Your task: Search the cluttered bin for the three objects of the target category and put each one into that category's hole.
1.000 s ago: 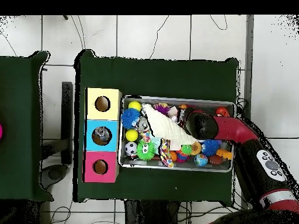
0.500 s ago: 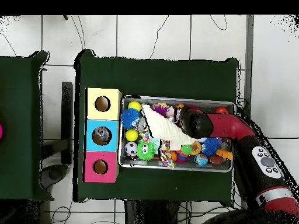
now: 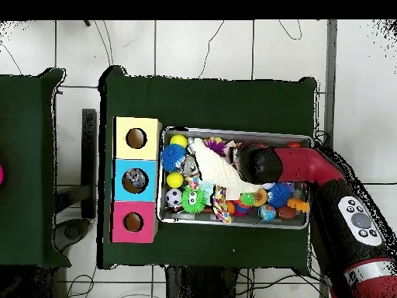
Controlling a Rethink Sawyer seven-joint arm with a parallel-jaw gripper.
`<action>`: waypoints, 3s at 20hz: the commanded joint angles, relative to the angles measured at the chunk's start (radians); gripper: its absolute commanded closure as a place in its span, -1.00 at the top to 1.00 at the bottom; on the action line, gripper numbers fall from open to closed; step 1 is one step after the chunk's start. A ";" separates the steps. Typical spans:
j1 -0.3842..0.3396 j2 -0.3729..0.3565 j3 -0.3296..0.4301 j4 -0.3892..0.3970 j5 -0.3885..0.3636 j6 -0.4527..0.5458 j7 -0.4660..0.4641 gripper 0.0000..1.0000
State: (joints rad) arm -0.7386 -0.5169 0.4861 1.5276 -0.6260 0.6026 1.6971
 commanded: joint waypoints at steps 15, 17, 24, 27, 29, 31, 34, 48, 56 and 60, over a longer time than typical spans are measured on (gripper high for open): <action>0.071 -0.007 -0.026 0.163 0.055 0.110 -0.002 -1.00; 0.083 0.013 -0.043 0.162 0.042 0.081 0.017 -1.00; 0.091 0.003 -0.055 0.187 0.055 0.088 0.020 -1.00; 0.095 -0.005 -0.057 0.197 0.071 0.106 0.028 -1.00; 0.099 -0.007 -0.057 0.200 0.079 0.113 0.033 -1.00; 0.102 -0.006 -0.057 0.202 0.082 0.112 0.036 -1.00; 0.111 -0.001 -0.059 0.194 0.089 0.117 0.043 -1.00; 0.134 -0.001 -0.085 0.191 0.099 0.112 0.041 -1.00; 0.134 -0.001 -0.089 0.197 0.100 0.112 0.017 1.00; 0.134 0.002 -0.086 0.193 0.103 0.115 0.006 1.00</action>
State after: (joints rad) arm -0.6181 -0.5587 0.4130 1.6283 -0.5391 0.6328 1.6969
